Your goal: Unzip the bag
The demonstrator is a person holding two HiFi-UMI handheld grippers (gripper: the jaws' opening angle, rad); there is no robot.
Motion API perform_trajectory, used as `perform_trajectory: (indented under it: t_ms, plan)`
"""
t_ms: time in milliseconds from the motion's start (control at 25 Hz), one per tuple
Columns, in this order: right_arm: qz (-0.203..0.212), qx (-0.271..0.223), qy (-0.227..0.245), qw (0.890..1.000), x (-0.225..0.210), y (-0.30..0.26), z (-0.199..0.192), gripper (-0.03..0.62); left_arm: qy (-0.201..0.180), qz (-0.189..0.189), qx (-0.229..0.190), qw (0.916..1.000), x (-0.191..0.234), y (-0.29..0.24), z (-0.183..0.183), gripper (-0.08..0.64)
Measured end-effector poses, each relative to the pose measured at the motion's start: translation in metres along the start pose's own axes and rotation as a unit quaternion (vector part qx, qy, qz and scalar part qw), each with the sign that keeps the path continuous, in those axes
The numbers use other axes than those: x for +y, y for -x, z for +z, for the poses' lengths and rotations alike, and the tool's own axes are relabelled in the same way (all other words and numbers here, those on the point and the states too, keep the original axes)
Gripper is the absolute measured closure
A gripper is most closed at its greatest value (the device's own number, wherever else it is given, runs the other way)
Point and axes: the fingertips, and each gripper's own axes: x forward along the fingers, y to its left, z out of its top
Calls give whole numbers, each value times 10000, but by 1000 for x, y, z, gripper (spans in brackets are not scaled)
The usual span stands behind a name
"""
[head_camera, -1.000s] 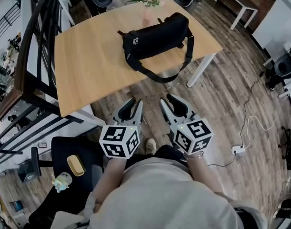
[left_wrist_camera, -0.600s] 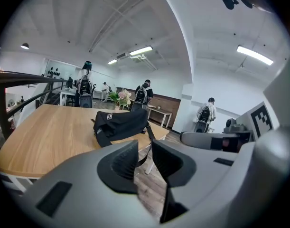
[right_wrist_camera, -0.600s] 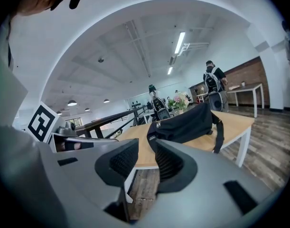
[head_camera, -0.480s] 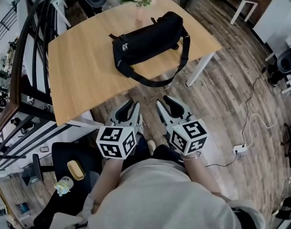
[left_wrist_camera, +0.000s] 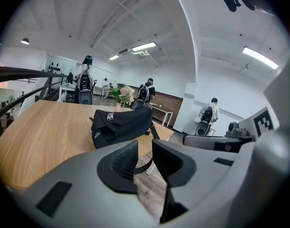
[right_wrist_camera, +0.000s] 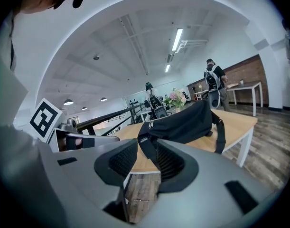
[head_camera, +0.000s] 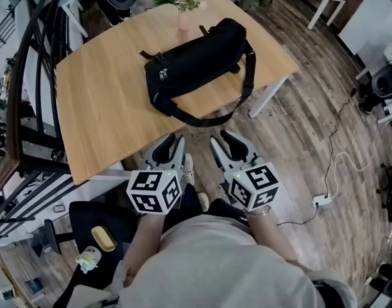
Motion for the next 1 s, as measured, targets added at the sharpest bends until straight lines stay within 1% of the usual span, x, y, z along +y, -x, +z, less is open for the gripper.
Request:
perform_trajectory:
  t_ms: [160,320,560,720,880,1000]
  plan:
    - [164,247,107,9995,4,-34,-2,474,-54,-5,125,9999,21,-20,5,476]
    - [272,315,351,9985,-1,-78,14,474,8,121,120,9999,56,-45,24,476]
    - [201,280,416,9985,-21,-136,47,469,37,282,140,9995,106,-85,53,459]
    - [217,334,533,9978,-24,-165,58,459,106,279,167,9994,133,-105,67,445]
    - [149,405,662,9969,-30,-186,61,451,145,220,272,9993,152,-122,71,425]
    - [21,350,741,9966,-36,-197,67,437,68,168,400,9990,163,-133,67,411]
